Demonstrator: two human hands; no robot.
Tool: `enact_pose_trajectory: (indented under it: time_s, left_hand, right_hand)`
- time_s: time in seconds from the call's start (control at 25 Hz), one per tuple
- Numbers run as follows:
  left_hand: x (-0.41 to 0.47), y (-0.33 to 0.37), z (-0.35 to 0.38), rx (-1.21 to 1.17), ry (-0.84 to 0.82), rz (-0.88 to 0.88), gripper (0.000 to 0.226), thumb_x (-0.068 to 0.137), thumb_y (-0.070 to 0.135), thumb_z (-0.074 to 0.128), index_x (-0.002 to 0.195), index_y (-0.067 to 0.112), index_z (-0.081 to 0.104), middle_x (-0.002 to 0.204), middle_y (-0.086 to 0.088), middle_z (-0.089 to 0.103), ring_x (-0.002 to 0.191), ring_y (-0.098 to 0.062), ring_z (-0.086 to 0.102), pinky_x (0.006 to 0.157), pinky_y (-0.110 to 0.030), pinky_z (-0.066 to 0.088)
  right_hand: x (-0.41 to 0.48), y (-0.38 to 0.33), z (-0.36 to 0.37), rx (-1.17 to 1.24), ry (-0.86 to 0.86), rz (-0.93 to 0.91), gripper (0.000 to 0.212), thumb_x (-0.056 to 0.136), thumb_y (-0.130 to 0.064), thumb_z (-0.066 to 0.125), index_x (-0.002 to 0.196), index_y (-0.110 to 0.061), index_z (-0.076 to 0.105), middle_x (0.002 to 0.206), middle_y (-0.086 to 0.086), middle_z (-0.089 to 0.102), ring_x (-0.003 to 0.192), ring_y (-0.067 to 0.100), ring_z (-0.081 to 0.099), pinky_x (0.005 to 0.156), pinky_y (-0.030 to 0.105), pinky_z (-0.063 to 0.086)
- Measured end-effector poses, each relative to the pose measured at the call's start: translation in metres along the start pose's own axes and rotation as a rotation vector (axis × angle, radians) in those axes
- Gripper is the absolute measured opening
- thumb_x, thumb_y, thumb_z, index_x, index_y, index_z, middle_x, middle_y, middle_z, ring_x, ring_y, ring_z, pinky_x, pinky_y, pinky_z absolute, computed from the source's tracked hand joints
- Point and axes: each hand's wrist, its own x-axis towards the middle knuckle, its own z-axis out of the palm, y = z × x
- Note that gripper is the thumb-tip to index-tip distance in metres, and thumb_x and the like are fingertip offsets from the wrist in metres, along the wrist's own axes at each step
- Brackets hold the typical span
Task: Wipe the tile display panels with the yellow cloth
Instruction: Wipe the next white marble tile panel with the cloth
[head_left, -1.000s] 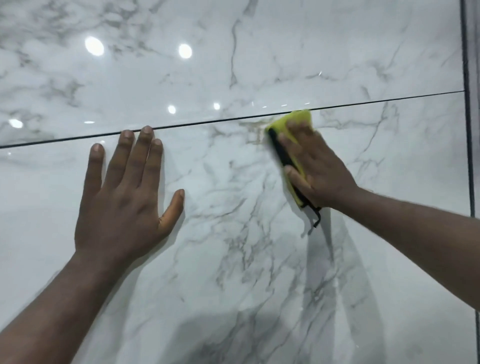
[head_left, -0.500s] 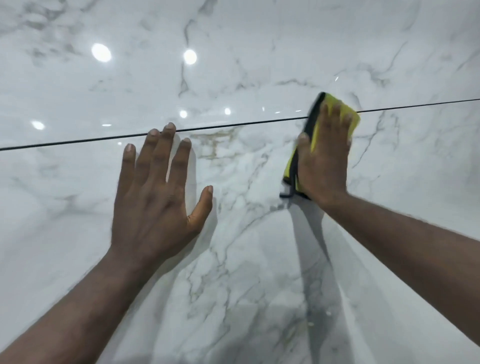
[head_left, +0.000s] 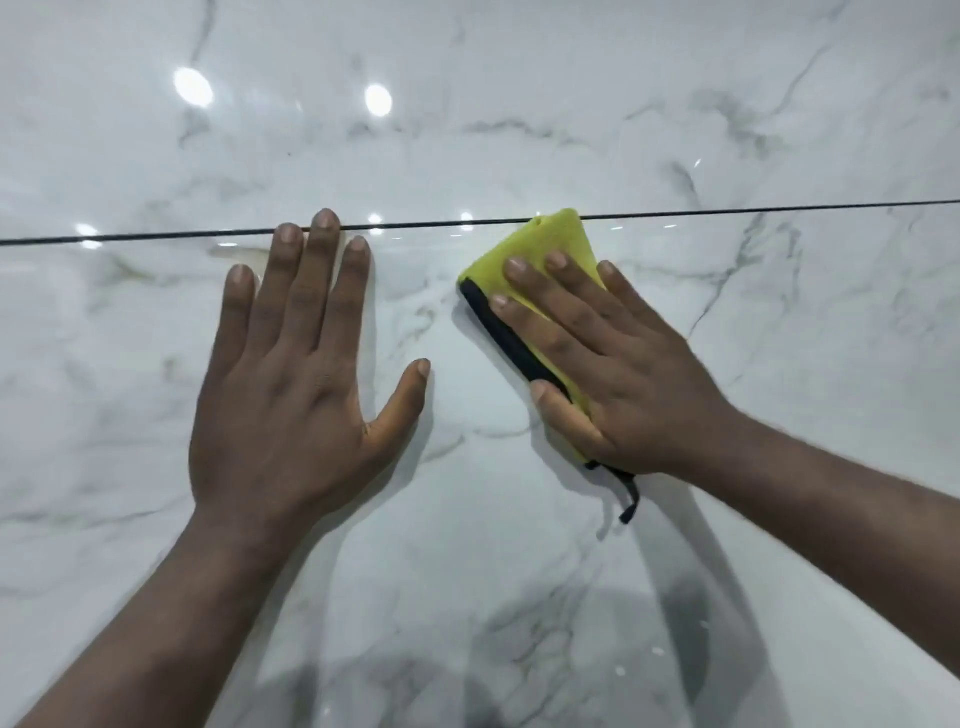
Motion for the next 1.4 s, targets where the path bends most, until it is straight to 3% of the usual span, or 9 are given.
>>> enact_pose_trajectory:
  time_s: [0.2, 0.44, 0.68, 0.88, 1.04, 1.08, 1.2, 1.28, 1.4]
  left_hand:
    - [-0.002, 0.005, 0.002, 0.059, -0.009, -0.011, 0.091, 0.105, 0.06, 0.044, 0.174, 0.009, 0.014, 0.182, -0.011, 0.006, 0.169, -0.028, 0.005, 0.136, -0.054, 0.008]
    - [-0.002, 0.006, -0.003, 0.066, -0.041, 0.008, 0.09, 0.108, 0.062, 0.04, 0.174, 0.008, 0.01, 0.182, -0.013, 0.004, 0.169, -0.03, 0.002, 0.136, -0.055, 0.007]
    - [-0.002, 0.004, -0.004, 0.042, -0.045, 0.016, 0.093, 0.107, 0.063, 0.039, 0.174, 0.008, 0.007, 0.182, -0.014, 0.0, 0.169, -0.031, -0.002, 0.136, -0.056, 0.003]
    - [0.004, 0.006, -0.006, 0.044, -0.079, 0.022, 0.093, 0.106, 0.062, 0.039, 0.173, 0.003, 0.011, 0.181, -0.017, 0.001, 0.168, -0.034, 0.0, 0.135, -0.057, 0.002]
    - [0.008, 0.025, -0.003, -0.101, -0.052, -0.1, 0.097, 0.101, 0.065, 0.046, 0.167, -0.003, 0.025, 0.182, -0.014, 0.002, 0.169, -0.031, -0.001, 0.135, -0.058, 0.005]
    - [0.011, 0.034, -0.002, -0.16, -0.043, -0.144, 0.097, 0.1, 0.066, 0.048, 0.164, -0.004, 0.028, 0.182, -0.014, 0.002, 0.169, -0.032, -0.001, 0.135, -0.058, 0.005]
    - [0.028, 0.07, 0.001, -0.186, -0.057, -0.153, 0.095, 0.098, 0.065, 0.051, 0.164, 0.0, 0.03, 0.181, -0.017, -0.004, 0.168, -0.034, -0.006, 0.135, -0.055, 0.001]
    - [0.037, 0.091, 0.005, -0.122, -0.078, -0.062, 0.095, 0.099, 0.062, 0.05, 0.17, 0.006, 0.024, 0.181, -0.017, -0.006, 0.168, -0.034, -0.008, 0.135, -0.054, 0.0]
    - [0.051, 0.125, 0.018, -0.05, -0.059, 0.077, 0.093, 0.102, 0.059, 0.049, 0.174, 0.01, 0.016, 0.182, -0.016, -0.003, 0.168, -0.034, -0.005, 0.136, -0.054, 0.003]
  right_hand:
    - [0.02, 0.015, 0.002, 0.288, 0.13, 0.623, 0.075, 0.105, -0.025, 0.05, 0.171, -0.023, 0.014, 0.179, -0.002, 0.004, 0.165, 0.021, -0.005, 0.133, 0.049, 0.002]
    - [-0.02, 0.045, -0.008, 0.063, -0.078, -0.293, 0.058, 0.107, -0.03, 0.057, 0.161, -0.015, 0.041, 0.171, 0.01, 0.033, 0.16, 0.033, 0.027, 0.127, 0.061, 0.024]
    - [-0.012, 0.022, 0.011, 0.242, 0.194, 0.681, 0.067, 0.109, -0.029, 0.049, 0.169, -0.014, 0.022, 0.177, 0.011, 0.013, 0.165, 0.033, 0.004, 0.132, 0.055, 0.008]
    - [-0.039, 0.056, -0.011, 0.014, -0.104, -0.187, 0.059, 0.107, -0.025, 0.052, 0.164, -0.015, 0.038, 0.172, 0.01, 0.03, 0.161, 0.035, 0.023, 0.129, 0.059, 0.019]
    - [-0.032, 0.062, 0.002, 0.3, 0.149, 0.77, 0.072, 0.104, -0.03, 0.047, 0.169, -0.023, 0.018, 0.178, 0.006, 0.01, 0.165, 0.031, 0.003, 0.131, 0.057, 0.01]
    - [-0.028, 0.05, 0.003, 0.295, 0.147, 0.811, 0.073, 0.104, -0.033, 0.044, 0.17, -0.022, 0.015, 0.179, 0.005, 0.005, 0.165, 0.031, -0.001, 0.131, 0.055, 0.007]
    - [-0.059, 0.066, -0.004, 0.103, -0.063, 0.098, 0.069, 0.106, -0.034, 0.046, 0.169, -0.023, 0.021, 0.178, 0.001, 0.011, 0.165, 0.026, 0.005, 0.131, 0.054, 0.013]
    - [-0.075, 0.112, -0.012, -0.011, -0.069, -0.045, 0.07, 0.104, -0.03, 0.051, 0.169, -0.027, 0.024, 0.178, -0.001, 0.015, 0.164, 0.025, 0.012, 0.131, 0.048, 0.012]
    - [-0.066, 0.136, -0.009, 0.252, 0.041, 0.662, 0.078, 0.1, -0.027, 0.05, 0.17, -0.028, 0.015, 0.179, 0.0, 0.004, 0.165, 0.027, 0.0, 0.129, 0.048, 0.003]
